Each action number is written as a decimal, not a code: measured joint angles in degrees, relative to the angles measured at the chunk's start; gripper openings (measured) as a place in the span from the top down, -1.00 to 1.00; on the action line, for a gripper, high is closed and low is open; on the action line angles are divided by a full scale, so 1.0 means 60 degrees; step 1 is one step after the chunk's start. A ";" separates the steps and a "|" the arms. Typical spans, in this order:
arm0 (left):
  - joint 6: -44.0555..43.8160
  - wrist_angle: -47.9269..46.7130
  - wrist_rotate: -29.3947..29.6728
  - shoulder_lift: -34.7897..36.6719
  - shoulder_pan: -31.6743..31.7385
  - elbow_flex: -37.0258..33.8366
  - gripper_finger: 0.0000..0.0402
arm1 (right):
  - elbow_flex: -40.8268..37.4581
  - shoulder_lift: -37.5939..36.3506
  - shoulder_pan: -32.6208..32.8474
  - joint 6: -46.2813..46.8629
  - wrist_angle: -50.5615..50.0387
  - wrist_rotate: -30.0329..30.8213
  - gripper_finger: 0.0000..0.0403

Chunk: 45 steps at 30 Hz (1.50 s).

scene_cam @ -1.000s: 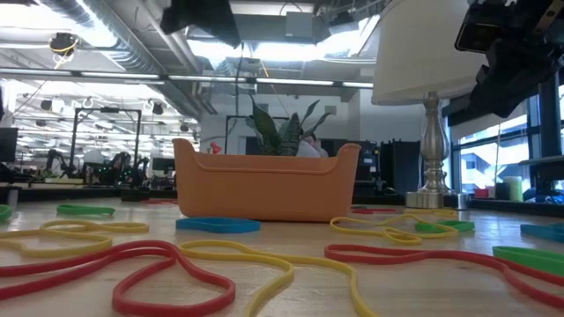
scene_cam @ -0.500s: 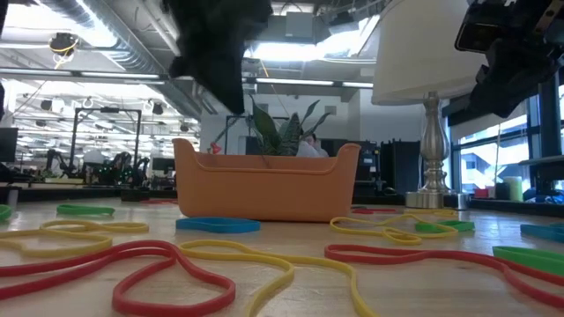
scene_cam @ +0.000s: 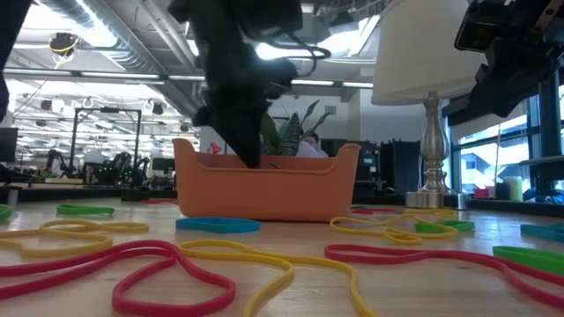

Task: Pick and place rubber bands into bin
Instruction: Put the blue rubber band into the orange bin, then put the yellow rubber band into the orange bin

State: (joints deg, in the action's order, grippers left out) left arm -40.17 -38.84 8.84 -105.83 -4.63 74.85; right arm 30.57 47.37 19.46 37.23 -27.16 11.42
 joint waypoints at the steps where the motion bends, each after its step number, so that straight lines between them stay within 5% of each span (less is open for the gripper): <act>1: 0.0085 0.0165 -0.0033 -0.0100 0.0032 0.0000 0.99 | 0.0000 0.0000 0.0000 -0.0002 -0.0001 0.0000 0.91; 9: 0.0737 0.0468 -0.0177 -0.0636 0.0104 0.0000 0.93 | 0.0000 0.0000 0.0002 0.0000 -0.0011 0.0001 0.91; 17: 0.0741 0.0467 0.0041 -0.0566 0.0093 0.0000 0.59 | 0.0000 0.0000 0.0000 -0.0025 -0.0015 0.0004 0.91; 29: 0.1325 -0.0228 0.0064 0.0638 0.0129 0.0000 0.36 | 0.0000 0.0000 0.0002 -0.0033 0.0031 0.0004 0.91; 36: 0.1711 -0.1300 0.0662 0.2154 0.0100 -0.0004 0.43 | 0.0000 0.0004 0.0001 0.0000 0.0218 0.0006 0.91; 45: 0.3193 -0.1381 0.1000 0.4286 -0.0098 -0.1206 0.96 | 0.0004 0.0050 -0.0018 0.0247 0.1302 0.0076 0.94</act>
State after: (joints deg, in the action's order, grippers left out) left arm -21.02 -47.12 14.84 -80.11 -5.22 67.62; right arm 30.59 47.68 19.35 38.72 -19.34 11.87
